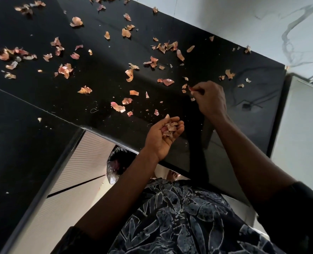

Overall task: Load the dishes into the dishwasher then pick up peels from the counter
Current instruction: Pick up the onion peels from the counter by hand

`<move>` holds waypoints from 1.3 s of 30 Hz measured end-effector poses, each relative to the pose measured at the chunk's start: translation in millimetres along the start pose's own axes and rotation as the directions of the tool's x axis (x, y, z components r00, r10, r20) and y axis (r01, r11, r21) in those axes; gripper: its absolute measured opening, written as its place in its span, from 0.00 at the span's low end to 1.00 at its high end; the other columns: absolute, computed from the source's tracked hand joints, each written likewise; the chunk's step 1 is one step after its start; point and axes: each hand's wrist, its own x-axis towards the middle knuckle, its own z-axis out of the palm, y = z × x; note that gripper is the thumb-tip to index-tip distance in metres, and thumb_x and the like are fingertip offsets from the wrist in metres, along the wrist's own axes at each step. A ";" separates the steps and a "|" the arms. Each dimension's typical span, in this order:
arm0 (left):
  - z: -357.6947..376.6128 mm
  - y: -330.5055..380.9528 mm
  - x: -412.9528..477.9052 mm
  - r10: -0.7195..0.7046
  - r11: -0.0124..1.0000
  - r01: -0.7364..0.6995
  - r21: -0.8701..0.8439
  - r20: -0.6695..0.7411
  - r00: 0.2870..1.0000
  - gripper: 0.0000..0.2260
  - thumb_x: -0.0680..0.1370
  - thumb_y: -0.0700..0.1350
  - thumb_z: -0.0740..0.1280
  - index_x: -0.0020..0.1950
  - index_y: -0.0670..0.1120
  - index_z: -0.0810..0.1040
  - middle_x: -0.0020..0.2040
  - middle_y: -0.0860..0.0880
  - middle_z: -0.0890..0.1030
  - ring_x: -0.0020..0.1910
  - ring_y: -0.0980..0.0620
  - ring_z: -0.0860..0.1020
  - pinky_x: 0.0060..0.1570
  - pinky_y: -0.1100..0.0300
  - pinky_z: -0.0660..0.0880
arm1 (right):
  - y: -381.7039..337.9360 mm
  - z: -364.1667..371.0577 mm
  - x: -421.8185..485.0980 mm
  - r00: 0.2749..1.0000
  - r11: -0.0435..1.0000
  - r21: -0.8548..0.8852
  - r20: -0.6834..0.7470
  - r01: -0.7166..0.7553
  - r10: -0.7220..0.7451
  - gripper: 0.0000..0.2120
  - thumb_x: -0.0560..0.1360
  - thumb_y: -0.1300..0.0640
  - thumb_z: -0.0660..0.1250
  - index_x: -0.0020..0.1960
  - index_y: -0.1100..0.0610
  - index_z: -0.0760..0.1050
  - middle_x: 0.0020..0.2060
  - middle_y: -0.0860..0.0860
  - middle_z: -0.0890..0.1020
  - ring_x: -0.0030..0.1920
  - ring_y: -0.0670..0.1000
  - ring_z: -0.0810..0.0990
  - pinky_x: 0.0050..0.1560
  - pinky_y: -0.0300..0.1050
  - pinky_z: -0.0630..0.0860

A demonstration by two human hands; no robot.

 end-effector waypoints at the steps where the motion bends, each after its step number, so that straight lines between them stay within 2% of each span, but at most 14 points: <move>1: 0.2 1.3 0.7 0.001 1.000 -0.001 -0.004 0.005 1.000 0.16 0.84 0.46 0.61 0.60 0.34 0.79 0.53 0.37 0.83 0.52 0.45 0.84 0.51 0.57 0.82 | -7.1 -5.5 -14.5 0.998 0.999 0.010 0.030 0.047 -0.048 0.09 0.80 0.53 0.67 0.59 0.51 0.80 0.53 0.48 0.80 0.50 0.42 0.75 0.49 0.38 0.72; 3: 1.8 4.1 2.5 0.003 1.000 -0.003 -0.015 0.017 1.000 0.17 0.84 0.47 0.61 0.63 0.34 0.78 0.56 0.37 0.82 0.55 0.45 0.83 0.54 0.56 0.82 | -22.0 -10.8 -48.9 0.983 0.989 0.058 0.114 0.139 -0.145 0.09 0.80 0.54 0.67 0.59 0.51 0.80 0.52 0.47 0.79 0.50 0.41 0.74 0.48 0.36 0.69; 7: 1.4 4.9 3.9 0.005 0.999 -0.006 0.040 0.024 1.000 0.19 0.85 0.50 0.60 0.67 0.36 0.76 0.57 0.40 0.82 0.53 0.47 0.82 0.53 0.56 0.81 | -40.2 -14.6 -96.5 0.942 0.966 0.152 0.232 0.210 -0.241 0.11 0.79 0.48 0.67 0.60 0.49 0.80 0.51 0.42 0.77 0.46 0.41 0.76 0.45 0.36 0.74; 11: 0.9 4.8 3.1 -0.006 1.000 0.006 0.022 0.036 0.999 0.18 0.84 0.49 0.61 0.65 0.36 0.76 0.57 0.39 0.82 0.54 0.46 0.83 0.53 0.55 0.81 | -33.1 -18.5 -79.0 0.979 0.961 0.248 0.131 0.121 -0.157 0.09 0.79 0.52 0.70 0.58 0.49 0.80 0.50 0.41 0.78 0.48 0.35 0.77 0.46 0.27 0.72; 14: 1.6 5.2 3.9 -0.024 1.000 0.024 -0.005 0.024 0.999 0.16 0.85 0.47 0.61 0.62 0.35 0.78 0.53 0.37 0.83 0.52 0.45 0.83 0.51 0.56 0.82 | -11.3 -8.1 -40.1 1.000 0.991 0.132 0.014 -0.025 0.024 0.10 0.78 0.55 0.70 0.60 0.52 0.80 0.52 0.46 0.80 0.49 0.40 0.78 0.47 0.29 0.69; 17: 0.3 4.0 2.6 -0.031 1.000 0.031 0.000 0.019 0.999 0.16 0.85 0.46 0.61 0.60 0.35 0.79 0.51 0.38 0.83 0.51 0.45 0.84 0.50 0.56 0.82 | 1.6 8.1 -8.4 0.983 0.983 0.037 0.051 -0.178 0.176 0.15 0.77 0.58 0.71 0.63 0.55 0.78 0.56 0.53 0.78 0.52 0.48 0.78 0.47 0.38 0.70; 20: -2.6 3.3 0.1 -0.028 0.999 0.028 0.016 0.015 0.999 0.16 0.85 0.46 0.61 0.60 0.34 0.79 0.50 0.38 0.84 0.50 0.46 0.84 0.50 0.56 0.82 | -8.2 18.2 7.6 0.991 0.994 -0.025 0.072 -0.111 0.112 0.11 0.79 0.62 0.66 0.61 0.56 0.77 0.57 0.55 0.76 0.51 0.50 0.75 0.41 0.38 0.68; 23: -5.4 2.3 -3.4 -0.015 0.999 0.014 0.028 0.026 1.000 0.16 0.84 0.47 0.61 0.60 0.35 0.79 0.51 0.38 0.83 0.51 0.45 0.83 0.52 0.55 0.82 | -21.3 19.4 19.7 0.996 0.997 -0.068 0.083 -0.026 0.032 0.15 0.80 0.62 0.63 0.67 0.57 0.75 0.59 0.56 0.74 0.52 0.51 0.75 0.46 0.41 0.70; 25: -7.3 1.2 -5.1 -0.008 0.999 0.007 0.038 0.025 1.000 0.16 0.84 0.47 0.61 0.60 0.35 0.79 0.52 0.37 0.83 0.51 0.45 0.83 0.53 0.55 0.82 | -23.0 20.3 25.8 0.990 0.993 -0.112 0.139 0.036 -0.020 0.18 0.80 0.61 0.64 0.70 0.56 0.73 0.63 0.57 0.74 0.57 0.54 0.76 0.51 0.44 0.73; 27: -9.2 0.5 -6.3 -0.004 0.999 0.003 0.044 0.020 1.000 0.17 0.84 0.47 0.61 0.60 0.35 0.79 0.53 0.37 0.83 0.51 0.45 0.83 0.52 0.55 0.82 | -20.1 22.9 25.7 0.978 0.980 -0.160 0.186 0.121 -0.090 0.15 0.81 0.59 0.63 0.67 0.57 0.76 0.62 0.57 0.75 0.58 0.55 0.77 0.51 0.45 0.74; 31: -11.7 1.2 -6.4 -0.003 1.000 0.002 0.031 0.021 1.000 0.16 0.84 0.47 0.61 0.60 0.35 0.79 0.53 0.37 0.83 0.51 0.45 0.83 0.51 0.56 0.82 | -14.5 24.4 9.7 0.964 0.964 -0.159 0.197 0.212 -0.179 0.09 0.82 0.58 0.61 0.53 0.56 0.80 0.53 0.54 0.78 0.48 0.49 0.77 0.43 0.39 0.68; 33: -11.4 1.3 -6.4 -0.001 1.000 0.000 0.026 0.021 1.000 0.16 0.84 0.47 0.61 0.60 0.35 0.79 0.53 0.37 0.83 0.51 0.45 0.83 0.50 0.56 0.82 | -12.5 21.9 1.8 0.971 0.975 -0.122 0.173 0.186 -0.164 0.08 0.81 0.60 0.63 0.51 0.56 0.81 0.50 0.53 0.79 0.47 0.49 0.78 0.42 0.38 0.69; 36: -10.7 1.0 -7.3 0.002 1.000 -0.002 0.028 0.014 1.000 0.17 0.84 0.47 0.61 0.61 0.34 0.78 0.53 0.37 0.83 0.52 0.45 0.83 0.51 0.56 0.82 | -12.5 15.0 -8.5 0.990 0.995 -0.033 0.109 0.092 -0.088 0.07 0.78 0.62 0.67 0.51 0.54 0.83 0.50 0.51 0.83 0.49 0.46 0.80 0.50 0.41 0.76; 39: -11.5 0.9 -6.9 0.005 1.000 -0.005 0.026 0.019 1.000 0.18 0.84 0.47 0.61 0.64 0.34 0.77 0.55 0.37 0.82 0.53 0.45 0.83 0.53 0.55 0.82 | -21.7 1.8 -27.8 0.998 0.995 0.101 0.059 0.003 -0.009 0.07 0.77 0.62 0.70 0.51 0.53 0.83 0.49 0.47 0.84 0.48 0.41 0.80 0.52 0.34 0.74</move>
